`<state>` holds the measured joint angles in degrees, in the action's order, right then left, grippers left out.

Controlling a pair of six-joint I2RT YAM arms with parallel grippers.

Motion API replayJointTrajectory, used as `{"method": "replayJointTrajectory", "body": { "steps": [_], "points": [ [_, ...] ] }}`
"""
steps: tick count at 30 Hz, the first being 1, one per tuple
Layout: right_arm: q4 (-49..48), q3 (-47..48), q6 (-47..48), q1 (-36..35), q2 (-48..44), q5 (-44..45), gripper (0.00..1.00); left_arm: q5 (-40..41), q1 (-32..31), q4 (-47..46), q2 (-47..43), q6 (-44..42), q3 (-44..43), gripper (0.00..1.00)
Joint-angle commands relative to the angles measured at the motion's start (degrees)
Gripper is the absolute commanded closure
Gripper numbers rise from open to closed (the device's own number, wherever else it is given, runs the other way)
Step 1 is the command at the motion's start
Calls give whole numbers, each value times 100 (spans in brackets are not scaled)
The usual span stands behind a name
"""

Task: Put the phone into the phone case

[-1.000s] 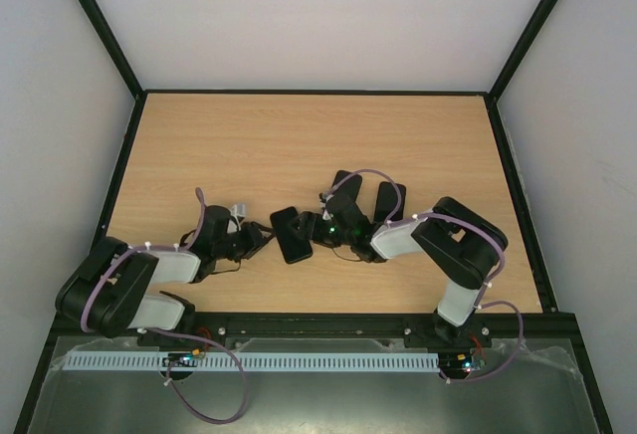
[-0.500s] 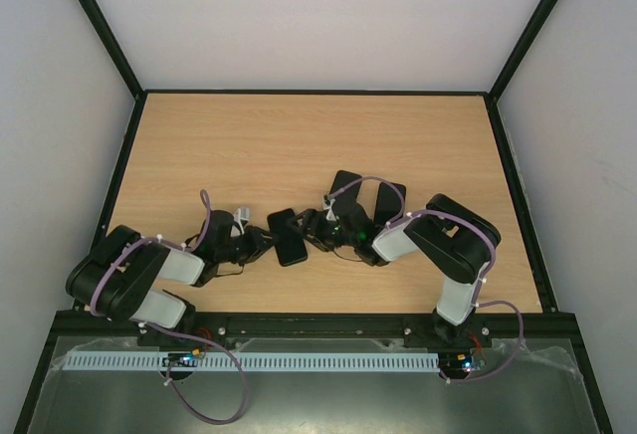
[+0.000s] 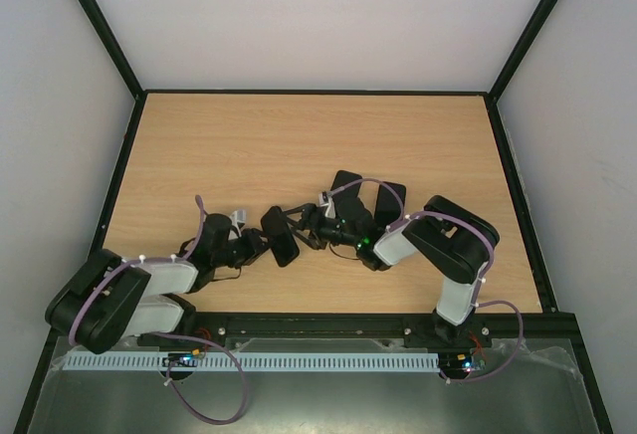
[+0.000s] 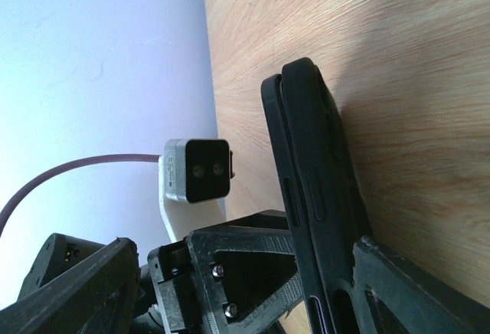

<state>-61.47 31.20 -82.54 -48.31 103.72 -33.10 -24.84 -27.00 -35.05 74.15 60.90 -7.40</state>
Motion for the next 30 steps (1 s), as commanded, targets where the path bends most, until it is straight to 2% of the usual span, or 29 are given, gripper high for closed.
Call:
{"method": "replayJointTrajectory", "body": {
  "steps": [1, 7, 11, 16, 24, 28, 30],
  "points": [
    [-488, 28, -101, -236, 155, -453, 25, 202, -73, 753, -346, -307, -77, 63],
    [-70, -30, 277, -247, 133, -276, 26, 474, -69, 1215, -698, -584, -113, 60],
    [464, 122, 650, -248, 147, -221, 32, 520, -69, 1279, -746, -589, -106, 60],
    [583, 175, 808, -240, 227, -262, 41, 507, -68, 1233, -664, -575, -131, 60],
    [1131, 231, 1213, -245, 132, -31, 79, 493, -67, 1060, -459, -500, -136, 60],
    [1290, 213, 1350, -240, 73, 47, 90, 474, -68, 982, -355, -484, -131, 60],
    [1361, 216, 1407, -248, 34, 77, 93, 464, -68, 965, -332, -476, -128, 60]
  ]
}}
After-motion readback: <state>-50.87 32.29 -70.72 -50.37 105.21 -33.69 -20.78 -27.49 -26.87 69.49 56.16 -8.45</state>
